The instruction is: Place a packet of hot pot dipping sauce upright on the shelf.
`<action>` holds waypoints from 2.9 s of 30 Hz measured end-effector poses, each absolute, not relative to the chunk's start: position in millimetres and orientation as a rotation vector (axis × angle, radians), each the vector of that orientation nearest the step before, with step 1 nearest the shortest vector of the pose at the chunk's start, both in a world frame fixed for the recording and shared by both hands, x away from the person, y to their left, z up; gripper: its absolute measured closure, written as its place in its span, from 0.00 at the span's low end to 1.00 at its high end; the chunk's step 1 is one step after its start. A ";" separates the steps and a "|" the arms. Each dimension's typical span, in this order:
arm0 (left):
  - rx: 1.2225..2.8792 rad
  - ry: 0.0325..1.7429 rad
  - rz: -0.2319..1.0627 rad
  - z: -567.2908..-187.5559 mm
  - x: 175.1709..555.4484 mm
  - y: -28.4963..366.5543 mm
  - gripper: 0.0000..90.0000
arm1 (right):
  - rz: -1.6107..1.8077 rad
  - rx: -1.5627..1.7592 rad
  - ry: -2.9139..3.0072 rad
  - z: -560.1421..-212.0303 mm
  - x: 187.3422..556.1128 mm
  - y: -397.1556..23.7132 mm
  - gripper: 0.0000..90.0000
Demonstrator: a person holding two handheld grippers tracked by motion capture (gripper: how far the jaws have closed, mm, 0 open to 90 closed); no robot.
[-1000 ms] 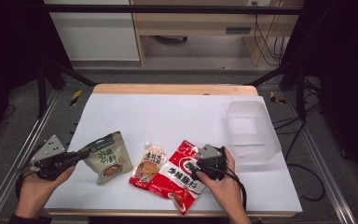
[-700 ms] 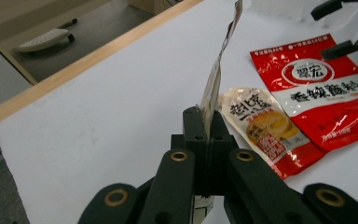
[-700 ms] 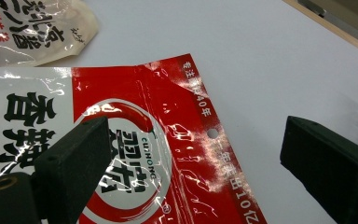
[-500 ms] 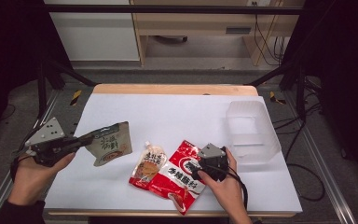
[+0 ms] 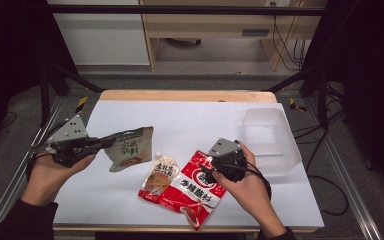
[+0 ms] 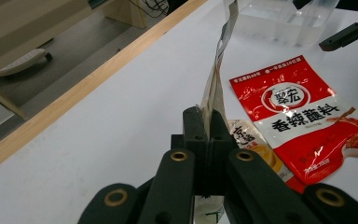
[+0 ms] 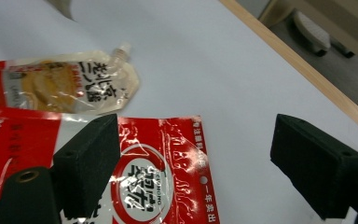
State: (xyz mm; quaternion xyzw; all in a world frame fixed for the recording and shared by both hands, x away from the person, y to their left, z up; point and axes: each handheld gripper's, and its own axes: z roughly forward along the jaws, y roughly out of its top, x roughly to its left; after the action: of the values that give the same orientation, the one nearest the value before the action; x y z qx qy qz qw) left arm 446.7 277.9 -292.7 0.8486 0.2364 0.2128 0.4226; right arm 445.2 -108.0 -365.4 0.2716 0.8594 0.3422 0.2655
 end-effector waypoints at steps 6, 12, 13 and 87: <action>2.170 0.524 0.525 -288.5 452.1 256.6 1.00 | 0.836 0.587 2.476 -339.4 449.6 -88.0 0.11; 2.199 0.483 0.511 -288.8 461.5 238.7 1.00 | 0.791 0.500 2.509 -326.7 455.6 -79.6 0.15; 2.201 0.479 0.506 -288.9 463.0 236.9 1.00 | 0.774 0.471 2.526 -323.5 457.6 -79.1 0.21; 2.162 0.356 0.359 -315.0 466.3 182.6 0.70 | 0.561 0.185 2.712 -315.6 481.2 -41.9 1.00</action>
State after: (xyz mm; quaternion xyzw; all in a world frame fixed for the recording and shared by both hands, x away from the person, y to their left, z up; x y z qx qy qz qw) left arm 466.3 182.6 -315.0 0.8723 0.1436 0.1447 0.4445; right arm 481.2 -41.9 -315.6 0.0655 0.9607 0.1989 0.1821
